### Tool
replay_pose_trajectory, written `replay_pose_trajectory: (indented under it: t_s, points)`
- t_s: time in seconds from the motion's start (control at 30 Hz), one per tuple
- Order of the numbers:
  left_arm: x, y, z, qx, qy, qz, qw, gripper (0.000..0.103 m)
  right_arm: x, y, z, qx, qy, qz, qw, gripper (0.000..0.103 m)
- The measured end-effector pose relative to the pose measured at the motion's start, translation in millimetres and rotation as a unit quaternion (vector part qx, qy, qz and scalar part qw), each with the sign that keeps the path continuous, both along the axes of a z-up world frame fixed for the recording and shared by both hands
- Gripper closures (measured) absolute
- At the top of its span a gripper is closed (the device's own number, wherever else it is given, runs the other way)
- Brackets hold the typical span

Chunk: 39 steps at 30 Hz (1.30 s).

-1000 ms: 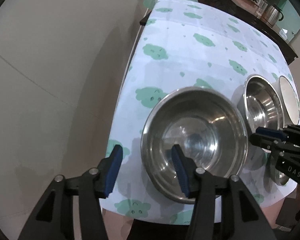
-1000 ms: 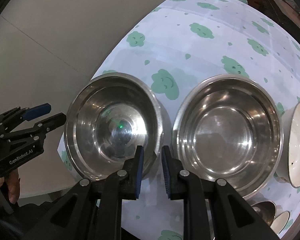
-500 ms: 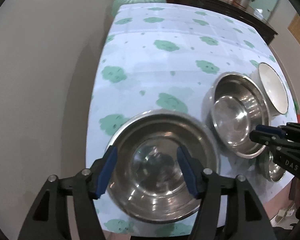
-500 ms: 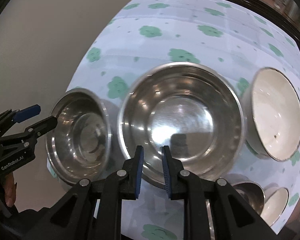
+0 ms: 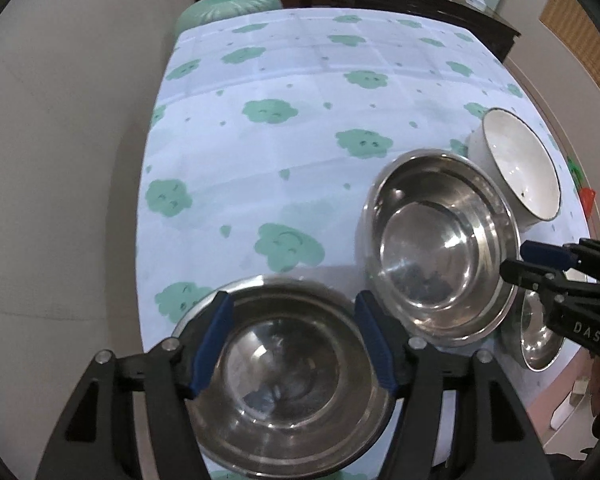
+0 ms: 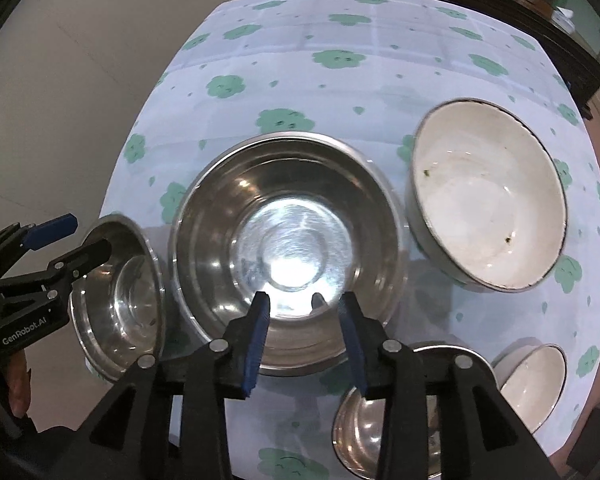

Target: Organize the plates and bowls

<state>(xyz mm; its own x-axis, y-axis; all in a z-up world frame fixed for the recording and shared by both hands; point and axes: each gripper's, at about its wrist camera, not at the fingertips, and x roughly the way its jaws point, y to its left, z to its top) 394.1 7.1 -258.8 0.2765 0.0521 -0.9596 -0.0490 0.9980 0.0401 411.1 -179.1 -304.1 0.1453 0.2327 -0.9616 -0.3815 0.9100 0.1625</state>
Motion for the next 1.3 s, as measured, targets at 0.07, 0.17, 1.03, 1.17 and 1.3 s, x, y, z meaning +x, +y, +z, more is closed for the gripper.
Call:
replay_pose_trajectory:
  t_s: [0.07, 0.17, 1.03, 1.17, 1.3]
  points:
    - [5.7, -5.4, -0.9, 0.002, 0.001, -0.011, 0.9999, 0.036, 3.2, -6.6, -0.5, -0.002, -0.001, -0.011, 1.000, 0.064]
    - [13.8, -13.2, -1.7, 0.002, 0.000, -0.027, 0.9996, 0.032, 8.3, -15.9, -1.3, -0.007, -0.003, -0.028, 1.000, 0.064]
    - [55.3, -44.2, -38.5, -0.015, 0.048, -0.102, 0.9935, 0.032, 21.5, -42.5, -24.7, -0.013, 0.030, -0.074, 0.997, 0.064]
    - [56.7, -43.3, -41.3, -0.022, 0.053, -0.104, 0.9929, 0.033, 21.5, -44.0, -26.6, -0.010, 0.032, -0.080, 0.996, 0.064]
    - [57.0, -43.3, -45.4, -0.021, 0.057, -0.106, 0.9925, 0.039, 22.0, -44.7, -27.5, -0.005, 0.035, -0.084, 0.996, 0.069]
